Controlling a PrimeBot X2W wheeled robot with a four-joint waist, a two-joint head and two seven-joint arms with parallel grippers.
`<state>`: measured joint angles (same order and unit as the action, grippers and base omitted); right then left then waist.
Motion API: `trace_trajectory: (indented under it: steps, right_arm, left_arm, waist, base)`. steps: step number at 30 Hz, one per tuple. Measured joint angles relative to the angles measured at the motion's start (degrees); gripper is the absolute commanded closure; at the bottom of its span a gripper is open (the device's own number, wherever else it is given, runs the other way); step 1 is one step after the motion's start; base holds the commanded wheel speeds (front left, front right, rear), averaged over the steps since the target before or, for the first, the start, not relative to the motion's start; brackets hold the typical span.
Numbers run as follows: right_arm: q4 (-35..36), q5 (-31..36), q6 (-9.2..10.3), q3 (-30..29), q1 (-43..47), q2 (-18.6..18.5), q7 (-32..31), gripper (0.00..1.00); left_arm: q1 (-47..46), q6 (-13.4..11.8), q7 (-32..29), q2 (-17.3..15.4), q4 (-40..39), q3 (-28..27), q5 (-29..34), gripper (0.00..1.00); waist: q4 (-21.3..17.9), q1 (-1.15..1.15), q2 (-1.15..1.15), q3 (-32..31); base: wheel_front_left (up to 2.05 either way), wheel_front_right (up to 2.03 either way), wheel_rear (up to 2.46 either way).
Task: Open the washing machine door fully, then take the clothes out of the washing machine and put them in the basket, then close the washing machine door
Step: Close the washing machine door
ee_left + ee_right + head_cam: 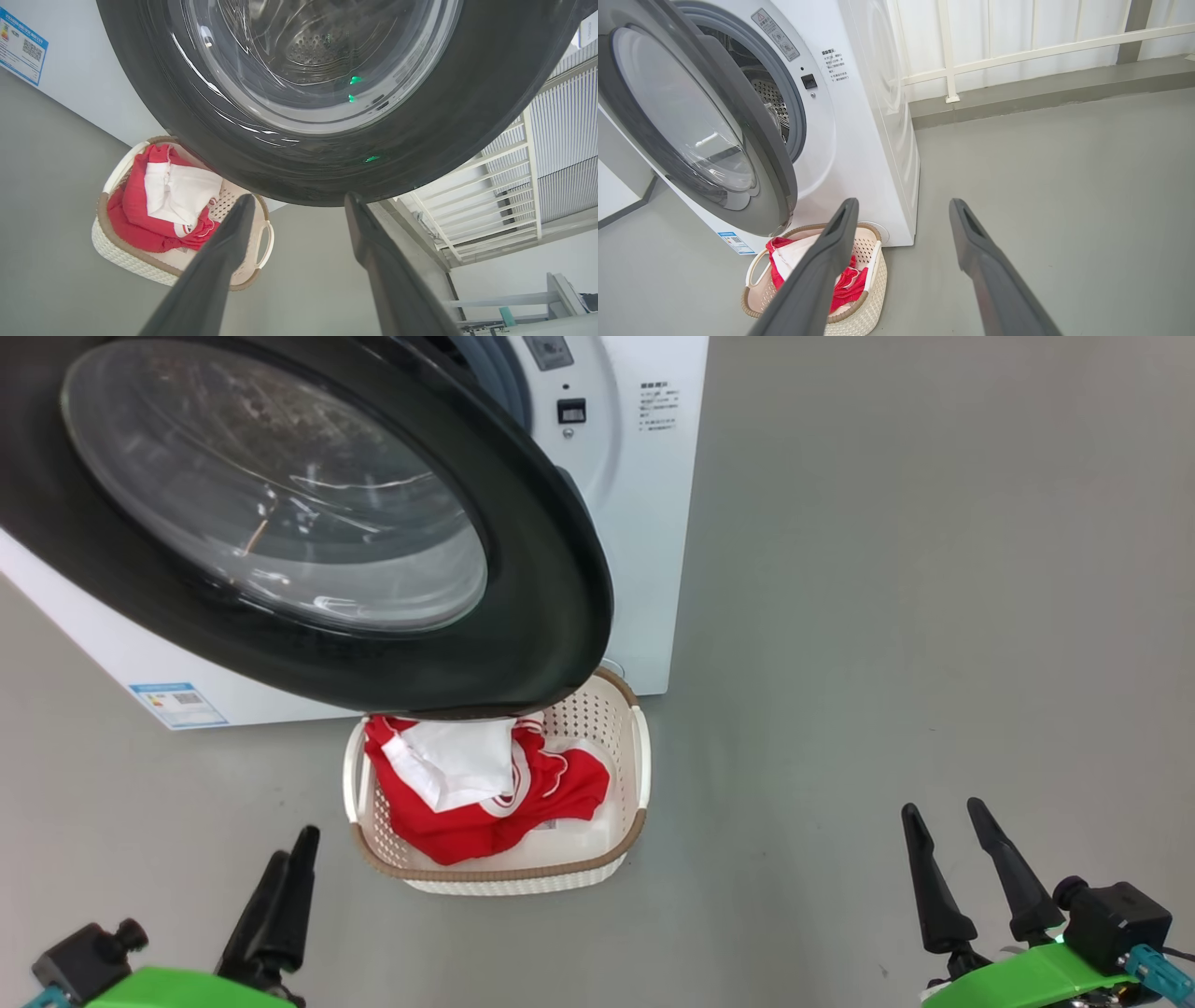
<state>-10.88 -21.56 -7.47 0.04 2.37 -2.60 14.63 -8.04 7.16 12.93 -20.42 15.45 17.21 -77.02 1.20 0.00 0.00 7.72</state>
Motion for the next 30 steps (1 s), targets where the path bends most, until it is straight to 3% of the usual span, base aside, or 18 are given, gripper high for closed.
trace_trajectory:
  steps: [4, 7, 21, 30]
  right_arm:
    - [0.01, 0.0, 0.0, -0.65, 0.06, 0.04, 0.0, 0.0]
    - [0.08, 0.0, 0.0, -1.09, 0.17, 0.07, 0.0, 0.0]
    - [0.26, 0.0, 0.0, -2.77, 2.26, 0.04, 0.0, 0.0]
    - [0.45, 0.0, 0.0, -3.3, 3.53, 0.05, 0.0, 0.0]
  left_arm:
    - [0.31, 0.01, 1.36, -1.63, 1.22, 1.47, 4.54, 0.0]
    - [1.3, 0.01, 1.37, -1.41, 1.41, -1.96, 10.85, 0.0]
    - [6.07, 0.02, 1.37, 4.07, -0.45, -13.08, 45.0, 0.0]
    - [8.52, 0.02, 1.37, 8.6, -3.87, -17.98, 54.7, 0.0]
  waist:
    - [0.53, 0.0, 0.0, -0.26]
    - [0.97, 0.0, 0.0, -0.45]
    - [1.9, 0.0, 0.0, -1.48]
    - [1.99, 0.0, 0.0, -2.01]
  base:
    - [0.0, 0.0, 0.0]
    - [0.0, 0.0, 0.0]
    - [0.0, 0.0, 0.0]
    - [0.0, 0.0, 0.0]
